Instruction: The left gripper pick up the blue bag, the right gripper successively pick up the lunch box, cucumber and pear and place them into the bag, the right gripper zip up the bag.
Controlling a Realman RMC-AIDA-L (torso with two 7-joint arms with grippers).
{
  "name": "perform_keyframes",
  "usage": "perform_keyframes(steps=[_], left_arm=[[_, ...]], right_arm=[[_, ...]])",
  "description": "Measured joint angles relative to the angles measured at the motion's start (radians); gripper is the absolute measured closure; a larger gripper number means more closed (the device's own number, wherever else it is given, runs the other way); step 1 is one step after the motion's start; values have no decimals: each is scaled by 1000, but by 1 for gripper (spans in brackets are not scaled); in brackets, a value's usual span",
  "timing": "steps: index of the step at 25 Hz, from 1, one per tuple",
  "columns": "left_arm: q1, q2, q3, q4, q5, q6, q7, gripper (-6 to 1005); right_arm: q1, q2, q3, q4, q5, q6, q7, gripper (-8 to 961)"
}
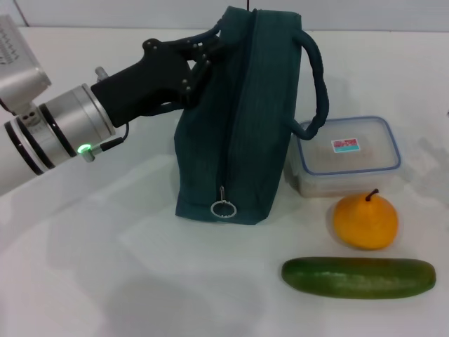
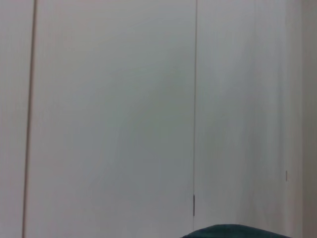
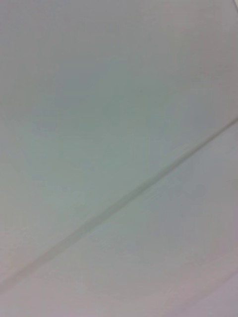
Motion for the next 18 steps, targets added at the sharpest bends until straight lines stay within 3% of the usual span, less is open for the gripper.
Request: perform_keyframes(steps=[3,5,11,18], left_arm=[[-1,-1,14,-6,-5,0,18,960],[-3,-3,22,-7,-6,0,31,960],[-22,-6,30,-39,-7,0,64,960],[-28,-8,30,-54,-7,-1,87,960]], right_arm=[[-33,41,-1,-28,83,17,-3,115],[-49,52,-3,-64,104,57,-4,115],[-59,58,-17,-171,86,244,-4,116],[-69,61,-37,-211,78,264,44,116]])
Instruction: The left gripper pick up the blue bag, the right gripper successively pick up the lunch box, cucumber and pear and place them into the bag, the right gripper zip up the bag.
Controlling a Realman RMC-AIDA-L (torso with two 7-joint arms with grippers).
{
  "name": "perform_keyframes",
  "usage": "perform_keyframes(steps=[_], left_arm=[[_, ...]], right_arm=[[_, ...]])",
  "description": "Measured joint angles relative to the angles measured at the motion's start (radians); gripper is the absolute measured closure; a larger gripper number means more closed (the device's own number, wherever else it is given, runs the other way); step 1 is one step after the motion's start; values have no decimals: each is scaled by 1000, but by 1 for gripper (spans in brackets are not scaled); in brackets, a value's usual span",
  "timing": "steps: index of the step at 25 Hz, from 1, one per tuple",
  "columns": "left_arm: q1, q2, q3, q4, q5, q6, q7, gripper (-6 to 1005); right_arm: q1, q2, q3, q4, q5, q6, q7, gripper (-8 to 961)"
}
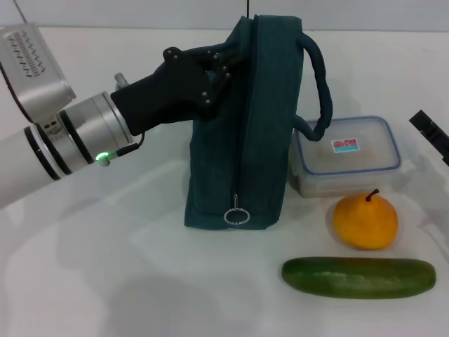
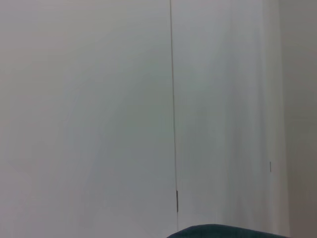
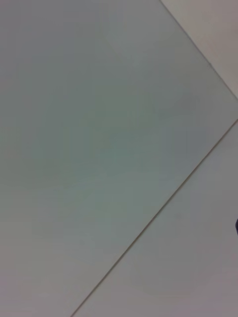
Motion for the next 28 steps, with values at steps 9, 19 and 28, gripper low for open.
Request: perform_keyframes(steps=[9,19,28], left_arm=[[-4,0,2,-6,1,0,1,960],[-4,2,22,-6,2,1,1,960],[4,3,29,-3,-6,27,1,960]], right_arm=[[-3,1,-14,-7,0,14,54,115],[-1,0,-16,-5,1,40,155,116],[20,-4,-34,0,1,57,242,116]])
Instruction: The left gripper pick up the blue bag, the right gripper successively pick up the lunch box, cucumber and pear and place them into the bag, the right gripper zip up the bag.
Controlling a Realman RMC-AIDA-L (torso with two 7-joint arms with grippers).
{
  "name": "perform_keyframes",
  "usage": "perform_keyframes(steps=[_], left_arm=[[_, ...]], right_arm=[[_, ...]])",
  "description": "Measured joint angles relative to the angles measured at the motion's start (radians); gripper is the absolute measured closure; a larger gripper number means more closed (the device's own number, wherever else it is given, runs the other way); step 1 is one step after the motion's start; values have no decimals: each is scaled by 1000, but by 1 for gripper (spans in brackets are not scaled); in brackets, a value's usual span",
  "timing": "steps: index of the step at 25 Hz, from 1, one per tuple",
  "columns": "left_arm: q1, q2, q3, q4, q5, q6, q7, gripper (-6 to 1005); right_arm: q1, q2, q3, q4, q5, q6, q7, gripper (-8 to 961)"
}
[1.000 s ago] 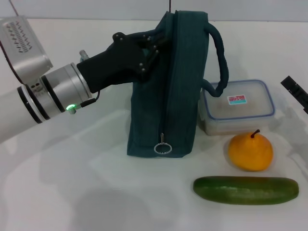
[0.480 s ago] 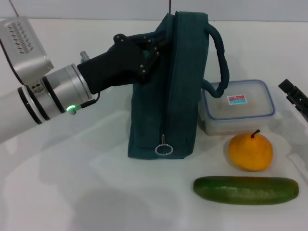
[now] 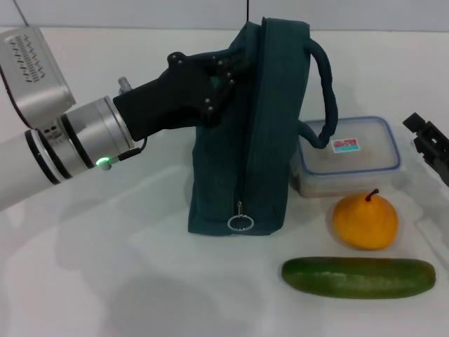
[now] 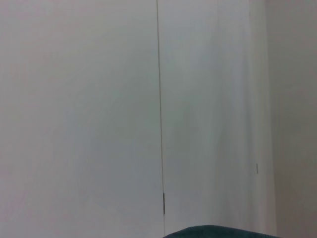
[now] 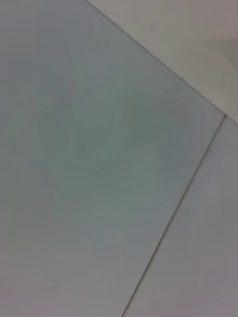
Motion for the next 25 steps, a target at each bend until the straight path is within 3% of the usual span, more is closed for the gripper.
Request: perform_keyframes(steps=[8,25], left_arm=[[-3,0,0,-2,3,26,0,960],[-1,-3,0,-5,1,27,0,960]], right_arm=[[45,0,-25,-3,-33,34,99,115],[49,5,-17,-24,-32,48,100,138]])
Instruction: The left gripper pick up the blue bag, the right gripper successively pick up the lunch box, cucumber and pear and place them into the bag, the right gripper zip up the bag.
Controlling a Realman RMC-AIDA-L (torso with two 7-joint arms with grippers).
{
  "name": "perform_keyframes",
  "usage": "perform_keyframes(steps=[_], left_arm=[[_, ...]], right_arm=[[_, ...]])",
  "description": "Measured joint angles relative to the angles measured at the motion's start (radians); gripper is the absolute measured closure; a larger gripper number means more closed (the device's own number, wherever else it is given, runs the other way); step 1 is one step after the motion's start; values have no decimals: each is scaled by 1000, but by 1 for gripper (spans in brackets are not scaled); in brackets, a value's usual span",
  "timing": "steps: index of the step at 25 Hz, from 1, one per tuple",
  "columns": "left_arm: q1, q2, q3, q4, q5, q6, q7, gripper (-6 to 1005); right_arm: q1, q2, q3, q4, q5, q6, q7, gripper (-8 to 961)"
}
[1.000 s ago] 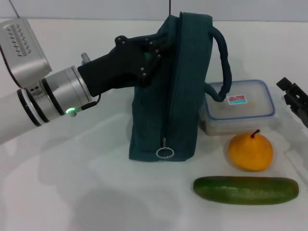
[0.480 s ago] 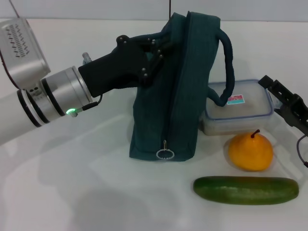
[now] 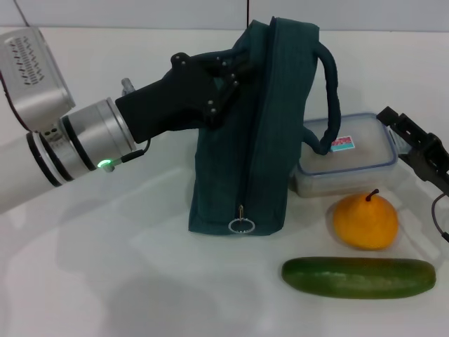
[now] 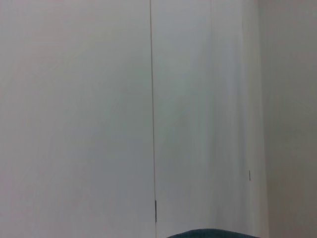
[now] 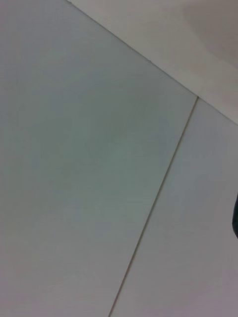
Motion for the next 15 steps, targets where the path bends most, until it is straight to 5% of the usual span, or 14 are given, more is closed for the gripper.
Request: perform_keyframes(steps=[7,15], left_arm=[[0,0,0,-1,0,0,0,960],[-3,0,0,-1,-3,-10,0,959]], right_arm=[[2,-4,6,0,3,12,1,297],[15,-4,9,9,5,30,-36,600]])
